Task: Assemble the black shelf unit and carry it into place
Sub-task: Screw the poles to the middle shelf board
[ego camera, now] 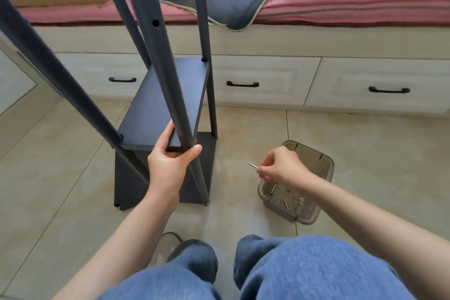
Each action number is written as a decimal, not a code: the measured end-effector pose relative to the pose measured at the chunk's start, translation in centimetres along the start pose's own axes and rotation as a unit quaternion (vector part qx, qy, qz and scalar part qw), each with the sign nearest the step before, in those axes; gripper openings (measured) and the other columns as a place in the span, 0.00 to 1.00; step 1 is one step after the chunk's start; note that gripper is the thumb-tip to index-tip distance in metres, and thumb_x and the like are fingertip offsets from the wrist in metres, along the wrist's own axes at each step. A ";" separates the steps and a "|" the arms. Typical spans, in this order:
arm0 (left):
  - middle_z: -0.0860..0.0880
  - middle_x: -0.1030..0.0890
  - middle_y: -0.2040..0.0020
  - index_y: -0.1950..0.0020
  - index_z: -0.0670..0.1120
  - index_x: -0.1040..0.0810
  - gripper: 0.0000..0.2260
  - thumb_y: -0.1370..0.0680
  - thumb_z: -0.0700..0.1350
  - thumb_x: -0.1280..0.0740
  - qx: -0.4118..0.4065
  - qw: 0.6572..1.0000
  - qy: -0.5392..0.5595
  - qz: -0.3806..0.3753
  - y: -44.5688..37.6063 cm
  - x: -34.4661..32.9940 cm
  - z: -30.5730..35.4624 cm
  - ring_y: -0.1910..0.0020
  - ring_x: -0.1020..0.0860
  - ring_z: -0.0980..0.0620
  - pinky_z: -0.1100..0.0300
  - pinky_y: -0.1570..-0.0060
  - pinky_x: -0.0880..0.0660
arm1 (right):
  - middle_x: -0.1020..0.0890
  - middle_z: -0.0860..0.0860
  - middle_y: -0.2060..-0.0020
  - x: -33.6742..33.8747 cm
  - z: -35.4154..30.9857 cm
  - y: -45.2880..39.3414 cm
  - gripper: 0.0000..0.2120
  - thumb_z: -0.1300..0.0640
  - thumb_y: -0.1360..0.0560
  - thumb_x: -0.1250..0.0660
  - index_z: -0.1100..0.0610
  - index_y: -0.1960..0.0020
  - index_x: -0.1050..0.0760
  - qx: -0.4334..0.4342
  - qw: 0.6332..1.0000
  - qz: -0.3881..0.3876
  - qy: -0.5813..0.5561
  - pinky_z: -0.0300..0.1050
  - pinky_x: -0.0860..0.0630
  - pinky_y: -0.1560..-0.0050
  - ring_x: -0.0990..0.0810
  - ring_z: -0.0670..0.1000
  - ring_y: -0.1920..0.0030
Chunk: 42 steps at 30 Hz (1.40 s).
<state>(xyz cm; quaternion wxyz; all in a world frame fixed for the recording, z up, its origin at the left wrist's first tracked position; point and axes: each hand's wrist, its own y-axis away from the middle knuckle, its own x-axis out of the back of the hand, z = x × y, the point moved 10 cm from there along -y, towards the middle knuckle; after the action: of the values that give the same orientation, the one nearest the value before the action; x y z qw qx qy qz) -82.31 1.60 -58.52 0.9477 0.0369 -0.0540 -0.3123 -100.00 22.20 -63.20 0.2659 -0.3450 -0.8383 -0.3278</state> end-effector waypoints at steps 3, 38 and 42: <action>0.53 0.18 0.37 0.27 0.61 0.28 0.36 0.33 0.49 0.21 0.020 0.998 0.041 -0.031 0.5 -0.7 0.6 0.38 0.20 0.50 0.48 0.33 0.26 | 0.14 0.53 0.66 -0.5 -5.3 3.4 0.04 0.59 0.28 0.25 0.59 0.59 0.18 0.036 0.975 -0.033 -0.218 0.41 0.17 0.59 0.15 0.48 0.65; 0.58 0.32 0.25 0.36 0.77 0.34 0.22 0.13 0.46 0.47 0.003 0.987 0.109 -0.120 1.5 -4.5 1.0 0.28 0.29 0.55 0.58 0.27 0.32 | 0.15 0.53 0.66 0.3 -8.9 5.2 0.06 0.61 0.30 0.23 0.62 0.59 0.19 0.128 0.958 0.053 -0.250 0.41 0.17 0.56 0.14 0.50 0.63; 0.60 0.32 0.26 0.37 0.78 0.33 0.21 0.13 0.47 0.47 0.002 0.988 0.107 -0.113 1.5 -4.4 0.9 0.27 0.31 0.55 0.53 0.25 0.34 | 0.15 0.53 0.66 0.2 -9.3 5.0 0.06 0.61 0.30 0.23 0.61 0.59 0.19 0.142 0.961 0.054 -0.231 0.44 0.17 0.56 0.14 0.50 0.63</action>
<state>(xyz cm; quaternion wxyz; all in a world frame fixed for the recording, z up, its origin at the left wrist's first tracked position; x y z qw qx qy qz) -85.02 5.40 -57.82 0.9067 0.0781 0.0516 -0.4113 -94.35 18.24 -55.26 0.1284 -0.4150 -0.8949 -0.1018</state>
